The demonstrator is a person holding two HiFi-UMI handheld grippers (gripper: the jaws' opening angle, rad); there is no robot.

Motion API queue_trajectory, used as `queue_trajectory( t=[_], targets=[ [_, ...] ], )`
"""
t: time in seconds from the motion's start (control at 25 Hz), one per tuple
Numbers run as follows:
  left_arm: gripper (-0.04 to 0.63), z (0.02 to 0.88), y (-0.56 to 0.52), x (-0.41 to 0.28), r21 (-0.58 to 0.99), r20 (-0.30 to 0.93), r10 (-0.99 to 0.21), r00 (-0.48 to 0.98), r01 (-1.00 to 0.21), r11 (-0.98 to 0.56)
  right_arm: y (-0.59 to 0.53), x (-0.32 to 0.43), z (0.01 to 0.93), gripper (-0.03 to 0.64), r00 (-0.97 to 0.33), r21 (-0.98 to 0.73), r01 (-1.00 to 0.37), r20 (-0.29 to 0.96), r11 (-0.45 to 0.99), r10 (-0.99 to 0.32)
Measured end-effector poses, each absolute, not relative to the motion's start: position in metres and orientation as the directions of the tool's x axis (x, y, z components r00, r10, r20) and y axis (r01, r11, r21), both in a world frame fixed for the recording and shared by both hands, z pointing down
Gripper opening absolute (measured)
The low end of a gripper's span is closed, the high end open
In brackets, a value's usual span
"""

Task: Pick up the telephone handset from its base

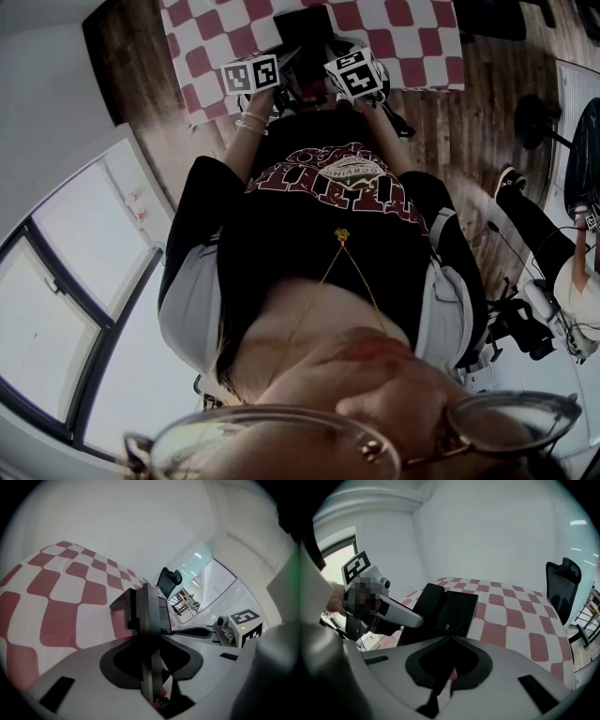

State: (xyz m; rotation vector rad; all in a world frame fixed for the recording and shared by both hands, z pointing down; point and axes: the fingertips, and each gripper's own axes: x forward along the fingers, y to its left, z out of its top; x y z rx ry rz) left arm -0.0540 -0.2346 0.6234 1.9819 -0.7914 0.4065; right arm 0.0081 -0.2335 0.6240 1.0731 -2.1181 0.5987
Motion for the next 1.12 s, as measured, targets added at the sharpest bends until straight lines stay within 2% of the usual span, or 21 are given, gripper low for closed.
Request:
queue_trajectory(
  t=[0.16, 0.2, 0.28, 1.12],
  targets=[
    [0.123, 0.624, -0.232, -0.054, 0.647, 0.559, -0.370, 0.742, -0.670, -0.365, -0.233, 0.008, 0.623, 0.018, -0.432, -0.096, -0.824, 0.744, 0.558, -0.509],
    [0.095, 0.626, -0.231, -0.055, 0.649, 0.554, -0.374, 0.743, -0.668, -0.364, -0.234, 0.007, 0.623, 0.018, -0.434, -0.094, -0.822, 0.740, 0.561, -0.513],
    [0.084, 0.628, -0.229, -0.055, 0.656, 0.544, -0.377, 0.749, -0.660, -0.364, -0.235, 0.008, 0.623, 0.018, -0.434, -0.092, -0.823, 0.739, 0.561, -0.515],
    [0.081, 0.608, -0.224, -0.053, 0.714, 0.478, -0.392, 0.786, -0.608, -0.348, -0.230, 0.008, 0.622, 0.018, -0.432, -0.088, -0.817, 0.748, 0.569, -0.504]
  ],
)
